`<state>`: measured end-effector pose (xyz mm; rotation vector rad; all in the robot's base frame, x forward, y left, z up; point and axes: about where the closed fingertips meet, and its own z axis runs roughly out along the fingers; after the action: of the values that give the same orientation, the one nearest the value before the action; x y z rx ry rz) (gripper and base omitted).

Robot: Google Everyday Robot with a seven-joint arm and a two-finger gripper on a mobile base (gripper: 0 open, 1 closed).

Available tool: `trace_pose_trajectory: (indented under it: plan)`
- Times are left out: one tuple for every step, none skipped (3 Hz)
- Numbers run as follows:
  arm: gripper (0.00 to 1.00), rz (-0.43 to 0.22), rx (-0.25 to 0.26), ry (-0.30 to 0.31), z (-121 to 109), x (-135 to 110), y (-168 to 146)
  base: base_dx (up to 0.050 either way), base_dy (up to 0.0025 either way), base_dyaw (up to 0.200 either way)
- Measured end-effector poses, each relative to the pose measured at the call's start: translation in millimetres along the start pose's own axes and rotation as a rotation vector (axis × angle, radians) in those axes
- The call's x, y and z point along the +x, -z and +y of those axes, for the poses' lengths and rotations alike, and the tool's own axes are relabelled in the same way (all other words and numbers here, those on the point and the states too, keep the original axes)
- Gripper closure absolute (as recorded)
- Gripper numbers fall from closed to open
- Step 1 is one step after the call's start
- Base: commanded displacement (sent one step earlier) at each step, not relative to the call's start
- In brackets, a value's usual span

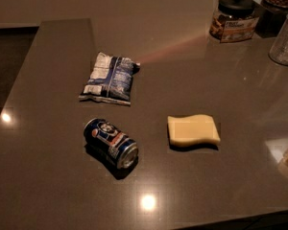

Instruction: Place pepsi can upright

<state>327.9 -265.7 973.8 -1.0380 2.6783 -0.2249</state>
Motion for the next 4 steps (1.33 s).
trace_pose_trajectory:
  plan:
    - [0.0,-0.044,0.099,-0.01,4.8,-4.4,34.6,0.0,0.0,0.0]
    - [0.0,-0.044,0.099,-0.01,4.9,-4.4,34.7,-0.049,0.00005,0.0]
    - [0.0,-0.044,0.099,-0.01,4.9,-4.4,34.7,0.05,0.0,0.0]
    - [0.0,-0.044,0.099,-0.01,4.9,-4.4,34.7,0.0,0.0,0.198]
